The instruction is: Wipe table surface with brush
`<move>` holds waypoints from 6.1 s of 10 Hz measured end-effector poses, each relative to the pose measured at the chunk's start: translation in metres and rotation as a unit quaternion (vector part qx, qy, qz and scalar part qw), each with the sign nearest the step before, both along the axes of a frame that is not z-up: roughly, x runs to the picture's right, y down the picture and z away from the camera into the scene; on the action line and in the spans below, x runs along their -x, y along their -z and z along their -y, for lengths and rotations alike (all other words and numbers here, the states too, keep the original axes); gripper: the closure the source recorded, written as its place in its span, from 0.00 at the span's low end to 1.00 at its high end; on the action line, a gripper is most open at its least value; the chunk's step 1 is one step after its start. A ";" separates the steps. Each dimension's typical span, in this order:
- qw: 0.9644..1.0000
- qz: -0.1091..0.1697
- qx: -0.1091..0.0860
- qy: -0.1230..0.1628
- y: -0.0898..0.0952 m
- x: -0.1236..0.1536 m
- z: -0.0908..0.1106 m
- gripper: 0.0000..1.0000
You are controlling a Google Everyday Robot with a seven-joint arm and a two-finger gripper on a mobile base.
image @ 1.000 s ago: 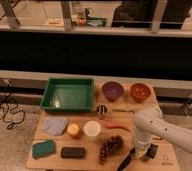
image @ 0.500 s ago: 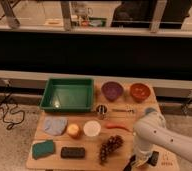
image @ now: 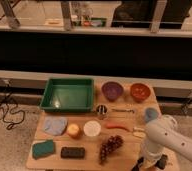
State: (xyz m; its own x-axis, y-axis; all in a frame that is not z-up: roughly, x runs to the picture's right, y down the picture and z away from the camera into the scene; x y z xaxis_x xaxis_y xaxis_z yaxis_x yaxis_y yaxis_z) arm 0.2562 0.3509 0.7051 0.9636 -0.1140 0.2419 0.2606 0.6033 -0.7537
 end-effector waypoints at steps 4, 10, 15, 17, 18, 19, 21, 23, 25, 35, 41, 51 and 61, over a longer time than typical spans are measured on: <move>1.000 -0.013 0.008 -0.012 -0.044 -0.011 0.012 0.92; 1.000 0.004 0.003 0.007 -0.023 0.021 -0.003 0.92; 1.000 -0.005 0.002 0.010 -0.024 0.011 0.004 0.92; 1.000 -0.016 0.005 0.010 -0.032 0.000 0.010 0.92; 1.000 -0.022 0.006 0.010 -0.036 -0.006 0.013 0.92; 1.000 -0.026 0.006 0.013 -0.041 -0.009 0.020 0.92; 0.999 -0.031 0.006 0.018 -0.046 -0.009 0.028 0.92; 0.999 -0.035 0.009 0.017 -0.046 -0.011 0.025 0.92; 0.999 -0.034 0.008 0.018 -0.046 -0.010 0.026 0.87; 0.999 -0.034 0.009 0.017 -0.046 -0.010 0.025 0.20; 0.999 -0.034 0.009 0.018 -0.046 -0.010 0.025 0.20; 0.999 -0.034 0.008 0.019 -0.045 -0.009 0.025 0.20; 0.998 -0.018 -0.062 0.026 0.014 0.007 0.067 0.20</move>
